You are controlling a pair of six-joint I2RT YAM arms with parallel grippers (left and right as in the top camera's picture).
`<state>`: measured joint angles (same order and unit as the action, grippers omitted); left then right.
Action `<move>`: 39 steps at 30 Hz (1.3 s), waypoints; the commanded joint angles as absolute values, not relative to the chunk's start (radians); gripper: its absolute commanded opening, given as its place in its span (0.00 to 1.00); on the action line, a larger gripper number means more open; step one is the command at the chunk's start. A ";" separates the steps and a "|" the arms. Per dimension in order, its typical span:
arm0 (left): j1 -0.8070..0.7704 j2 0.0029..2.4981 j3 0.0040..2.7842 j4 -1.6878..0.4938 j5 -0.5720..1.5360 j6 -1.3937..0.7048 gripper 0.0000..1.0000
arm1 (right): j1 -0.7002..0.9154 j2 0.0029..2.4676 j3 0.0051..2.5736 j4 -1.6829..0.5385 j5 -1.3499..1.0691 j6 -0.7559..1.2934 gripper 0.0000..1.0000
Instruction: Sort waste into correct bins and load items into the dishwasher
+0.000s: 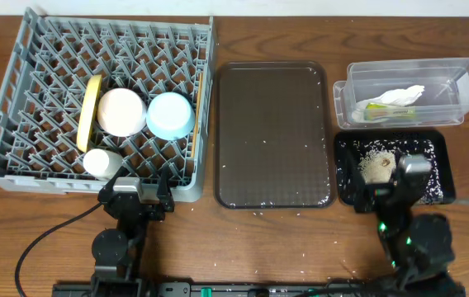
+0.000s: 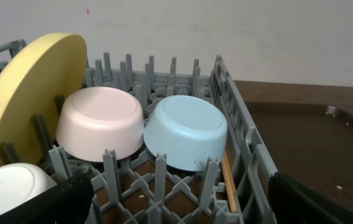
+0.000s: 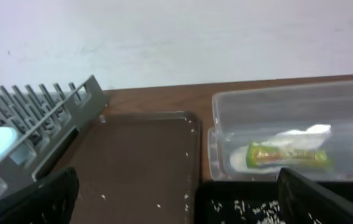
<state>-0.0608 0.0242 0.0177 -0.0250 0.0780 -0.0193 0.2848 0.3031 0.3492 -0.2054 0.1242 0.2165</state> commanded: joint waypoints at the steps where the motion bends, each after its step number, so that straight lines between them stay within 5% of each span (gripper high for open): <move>1: -0.064 0.024 0.004 -0.063 0.093 -0.013 0.91 | 0.286 0.167 0.263 -0.195 0.154 0.208 0.99; 14: -0.064 0.024 0.004 -0.063 0.093 -0.013 0.91 | 0.284 0.005 0.001 0.000 0.157 0.210 0.99; 39: -0.064 0.024 0.004 -0.063 0.093 -0.013 0.91 | 0.286 0.007 0.006 -0.059 0.153 0.212 0.99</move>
